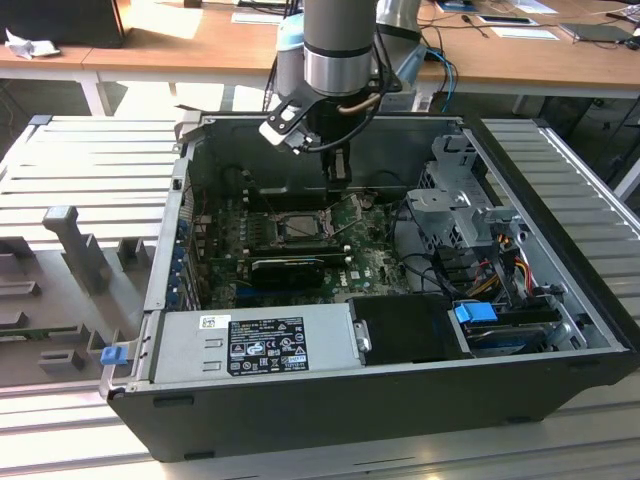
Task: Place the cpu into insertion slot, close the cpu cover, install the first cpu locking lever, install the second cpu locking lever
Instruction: 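Close the cpu cover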
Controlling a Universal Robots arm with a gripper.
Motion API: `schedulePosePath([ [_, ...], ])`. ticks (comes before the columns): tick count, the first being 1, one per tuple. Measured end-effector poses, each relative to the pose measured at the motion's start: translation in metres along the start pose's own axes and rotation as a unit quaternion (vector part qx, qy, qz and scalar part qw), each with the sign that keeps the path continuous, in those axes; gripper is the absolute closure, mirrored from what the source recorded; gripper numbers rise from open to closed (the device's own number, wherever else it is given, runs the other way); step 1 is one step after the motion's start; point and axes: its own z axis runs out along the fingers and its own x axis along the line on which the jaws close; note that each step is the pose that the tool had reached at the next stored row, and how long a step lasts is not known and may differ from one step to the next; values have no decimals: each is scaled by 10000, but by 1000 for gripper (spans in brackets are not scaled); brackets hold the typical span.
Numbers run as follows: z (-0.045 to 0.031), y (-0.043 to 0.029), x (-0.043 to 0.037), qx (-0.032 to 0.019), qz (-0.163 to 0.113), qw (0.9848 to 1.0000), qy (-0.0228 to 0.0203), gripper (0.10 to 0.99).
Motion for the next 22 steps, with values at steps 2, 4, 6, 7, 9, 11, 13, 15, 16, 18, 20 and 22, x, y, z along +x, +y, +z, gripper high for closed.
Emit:
schedulePosePath([
  [2, 2, 30, 0, 2, 0, 10000, 0, 980],
  [4, 4, 50, 1, 3, 0, 10000, 0, 980],
  [6, 5, 73, 1, 5, 0, 10000, 0, 980],
  [7, 6, 83, 1, 6, 0, 10000, 0, 980],
  [9, 9, 121, 2, 8, 0, 10000, 0, 980],
  [11, 13, 177, 3, 11, 0, 10000, 0, 980],
  [13, 16, 216, 4, 13, 1, 10000, 0, 980],
  [15, 18, 250, 4, 15, 0, 10000, 0, 980],
  [16, 20, 280, 4, 16, 0, 10000, 0, 980],
  [18, 24, 323, 5, 17, 0, 10000, 0, 980],
  [20, 28, 375, 6, 18, 0, 10000, 0, 980],
  [22, 38, 393, 6, 19, 1, 10000, 1, 980],
])
